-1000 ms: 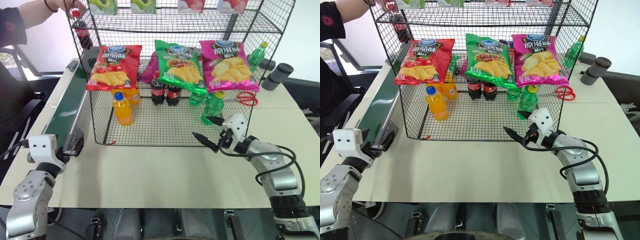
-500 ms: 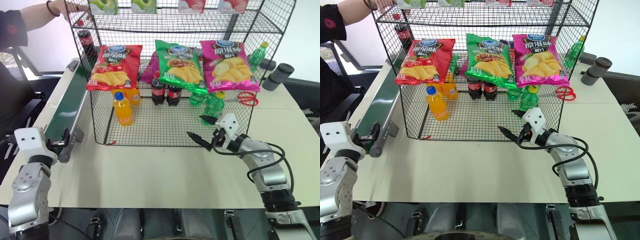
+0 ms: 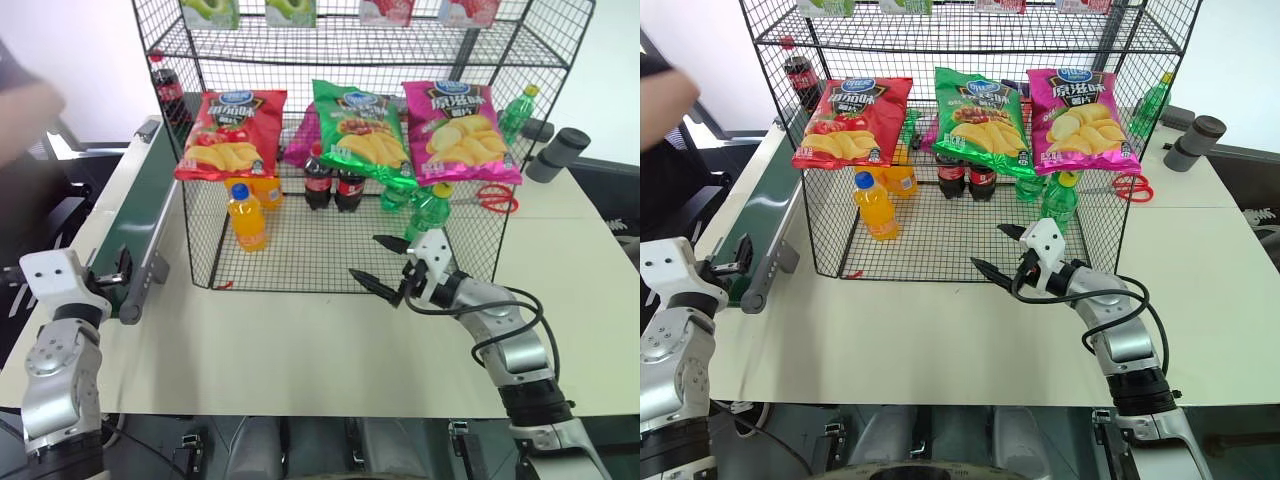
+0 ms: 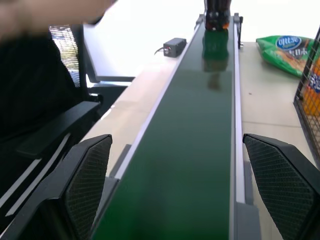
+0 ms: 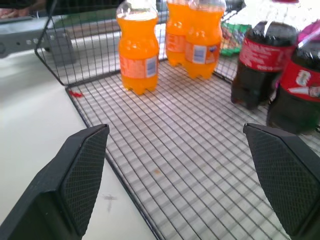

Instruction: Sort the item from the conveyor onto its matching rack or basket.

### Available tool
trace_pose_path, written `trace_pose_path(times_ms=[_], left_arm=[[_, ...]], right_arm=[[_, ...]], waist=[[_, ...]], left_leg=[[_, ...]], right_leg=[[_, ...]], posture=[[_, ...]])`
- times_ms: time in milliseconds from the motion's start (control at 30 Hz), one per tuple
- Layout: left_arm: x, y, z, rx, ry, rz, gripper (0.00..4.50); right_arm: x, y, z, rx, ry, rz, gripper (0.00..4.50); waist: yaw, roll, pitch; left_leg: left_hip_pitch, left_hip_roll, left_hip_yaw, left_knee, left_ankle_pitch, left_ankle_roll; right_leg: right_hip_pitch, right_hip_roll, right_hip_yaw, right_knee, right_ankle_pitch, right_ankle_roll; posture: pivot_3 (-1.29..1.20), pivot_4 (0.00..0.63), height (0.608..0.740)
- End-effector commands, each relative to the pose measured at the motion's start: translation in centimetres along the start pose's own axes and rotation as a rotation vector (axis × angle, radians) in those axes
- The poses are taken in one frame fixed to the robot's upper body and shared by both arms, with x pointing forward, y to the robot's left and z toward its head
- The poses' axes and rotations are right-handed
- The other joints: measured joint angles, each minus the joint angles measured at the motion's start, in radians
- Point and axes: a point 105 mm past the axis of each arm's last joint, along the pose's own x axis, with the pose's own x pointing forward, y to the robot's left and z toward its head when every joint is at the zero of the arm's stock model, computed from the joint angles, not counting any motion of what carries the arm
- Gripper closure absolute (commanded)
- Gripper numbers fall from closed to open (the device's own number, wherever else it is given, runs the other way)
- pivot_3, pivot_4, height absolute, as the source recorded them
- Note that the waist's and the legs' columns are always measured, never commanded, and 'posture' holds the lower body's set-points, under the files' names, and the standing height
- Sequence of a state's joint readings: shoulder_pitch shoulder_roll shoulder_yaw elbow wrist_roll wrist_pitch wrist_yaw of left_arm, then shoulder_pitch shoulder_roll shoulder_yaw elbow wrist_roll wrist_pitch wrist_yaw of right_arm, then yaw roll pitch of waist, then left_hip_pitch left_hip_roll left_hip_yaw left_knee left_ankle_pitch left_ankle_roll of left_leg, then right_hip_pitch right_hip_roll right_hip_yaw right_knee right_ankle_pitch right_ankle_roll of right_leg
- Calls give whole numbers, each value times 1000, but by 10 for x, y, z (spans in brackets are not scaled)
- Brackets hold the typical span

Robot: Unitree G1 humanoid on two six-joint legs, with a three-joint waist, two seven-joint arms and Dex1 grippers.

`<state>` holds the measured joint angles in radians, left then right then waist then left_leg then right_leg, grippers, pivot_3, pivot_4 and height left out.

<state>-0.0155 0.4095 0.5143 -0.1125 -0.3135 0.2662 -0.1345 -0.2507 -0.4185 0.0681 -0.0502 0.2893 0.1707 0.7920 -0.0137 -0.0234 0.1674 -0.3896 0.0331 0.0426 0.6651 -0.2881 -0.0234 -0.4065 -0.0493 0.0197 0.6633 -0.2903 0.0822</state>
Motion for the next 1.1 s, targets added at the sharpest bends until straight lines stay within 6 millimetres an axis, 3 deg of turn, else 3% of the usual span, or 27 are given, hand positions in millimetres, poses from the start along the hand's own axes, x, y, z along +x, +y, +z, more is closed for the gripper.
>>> trace_pose_path(times_ms=[33,1100], left_arm=[[3,-2,13,18,-55,-23,0],[7,-11,12,23,-67,-61,0]], right_arm=[[5,4,17,-34,-51,13,22],[18,12,33,-44,-77,55,22]], waist=[[0,0,0],[-2,0,0]], left_leg=[[0,0,0,0,0,0],[0,0,0,0,0,0]], right_leg=[[0,0,0,0,0,0],[0,-1,0,0,0,0]], posture=[[0,150,734],[0,150,734]])
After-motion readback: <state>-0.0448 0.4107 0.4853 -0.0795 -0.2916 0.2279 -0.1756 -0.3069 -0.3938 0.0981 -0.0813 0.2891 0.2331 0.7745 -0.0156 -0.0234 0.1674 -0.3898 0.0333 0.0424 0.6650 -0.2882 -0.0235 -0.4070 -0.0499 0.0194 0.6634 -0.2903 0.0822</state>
